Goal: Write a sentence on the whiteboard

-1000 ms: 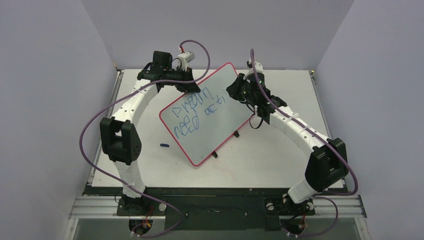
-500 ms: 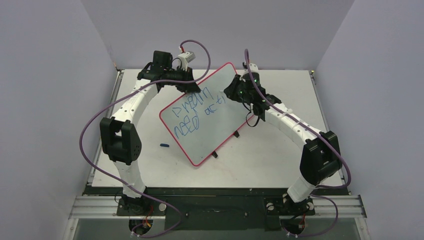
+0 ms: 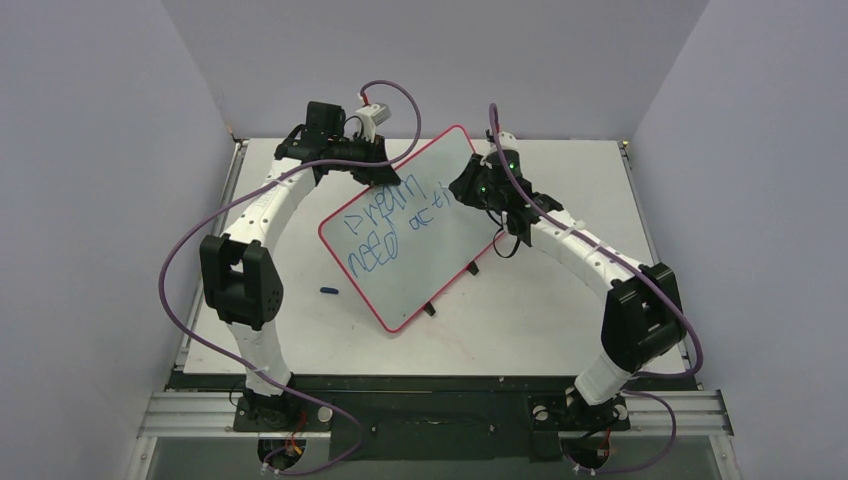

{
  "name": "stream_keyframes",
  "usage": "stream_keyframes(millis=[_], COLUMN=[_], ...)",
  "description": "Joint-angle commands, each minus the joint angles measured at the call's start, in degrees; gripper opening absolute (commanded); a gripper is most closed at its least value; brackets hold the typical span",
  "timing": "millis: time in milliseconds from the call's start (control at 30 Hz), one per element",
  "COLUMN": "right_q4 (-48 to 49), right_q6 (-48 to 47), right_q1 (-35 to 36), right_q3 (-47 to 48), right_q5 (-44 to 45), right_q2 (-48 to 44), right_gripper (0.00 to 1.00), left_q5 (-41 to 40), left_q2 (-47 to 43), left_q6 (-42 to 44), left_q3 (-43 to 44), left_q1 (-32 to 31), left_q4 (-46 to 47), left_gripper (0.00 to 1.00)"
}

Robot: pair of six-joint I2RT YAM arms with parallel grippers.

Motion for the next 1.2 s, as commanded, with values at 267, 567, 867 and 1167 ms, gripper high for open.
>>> stream_keyframes(millis=[267,567,867,1167], right_q4=[-1.1,-0.8,-0.1,0.1], right_q6=[0.7,1.3,1.9,2.4], right_q1=[-2.3,-4.6,-4.5,-3.9], right_q3=[0.4,1.2,2.8,3.4], right_q5=[2.1,0.6,-0.9,-1.8], right_q2=[-5.8,-3.1,-0.6,1.3], right_gripper=[0.0,0.0,0.0,0.0], left_q5=[1.8,1.8,1.8,1.9], left_q2=[-1.8,-2.0,-1.7,-1.6], left_q6=[5.9,5.8,5.8,5.7], left_q3=[1.2,1.0,1.1,1.1], left_q1=[-2.1,-2.1,-2.1,-2.2], left_q4=[-2.5,-2.3,-2.2,-2.1], left_gripper=[0.0,0.0,0.0,0.0])
